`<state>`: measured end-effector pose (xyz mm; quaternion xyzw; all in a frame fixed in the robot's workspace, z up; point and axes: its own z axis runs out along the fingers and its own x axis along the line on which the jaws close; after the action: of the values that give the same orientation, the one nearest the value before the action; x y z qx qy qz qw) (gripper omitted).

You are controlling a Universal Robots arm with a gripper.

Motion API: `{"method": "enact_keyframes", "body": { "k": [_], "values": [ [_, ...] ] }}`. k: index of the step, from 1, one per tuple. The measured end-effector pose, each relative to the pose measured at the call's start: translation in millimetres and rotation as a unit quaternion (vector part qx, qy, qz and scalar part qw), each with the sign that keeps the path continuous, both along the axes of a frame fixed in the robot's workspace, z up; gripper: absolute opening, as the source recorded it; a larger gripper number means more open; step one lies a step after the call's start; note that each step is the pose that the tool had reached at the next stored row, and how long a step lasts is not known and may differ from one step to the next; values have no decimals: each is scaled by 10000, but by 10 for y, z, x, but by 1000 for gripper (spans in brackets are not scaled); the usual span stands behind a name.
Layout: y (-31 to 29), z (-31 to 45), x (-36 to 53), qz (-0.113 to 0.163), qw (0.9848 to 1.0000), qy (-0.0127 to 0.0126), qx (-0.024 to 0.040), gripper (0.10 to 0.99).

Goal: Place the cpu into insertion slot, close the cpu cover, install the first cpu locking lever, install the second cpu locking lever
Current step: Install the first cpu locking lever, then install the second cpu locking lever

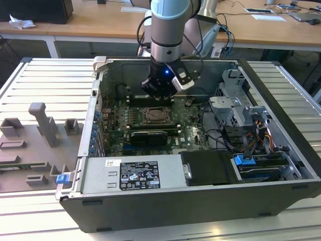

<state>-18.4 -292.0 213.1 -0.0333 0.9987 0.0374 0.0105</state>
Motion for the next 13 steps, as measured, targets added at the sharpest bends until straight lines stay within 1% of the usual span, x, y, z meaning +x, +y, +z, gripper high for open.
{"method": "enact_keyframes", "body": {
  "k": [5,7,9,13],
  "values": [
    [-14,1,0,1,10000,0,-1,106],
    [-25,0,0,0,10000,0,0,106],
    [-49,0,0,0,10000,0,0,106],
    [-70,0,0,0,10000,0,0,106]
  ]
}}
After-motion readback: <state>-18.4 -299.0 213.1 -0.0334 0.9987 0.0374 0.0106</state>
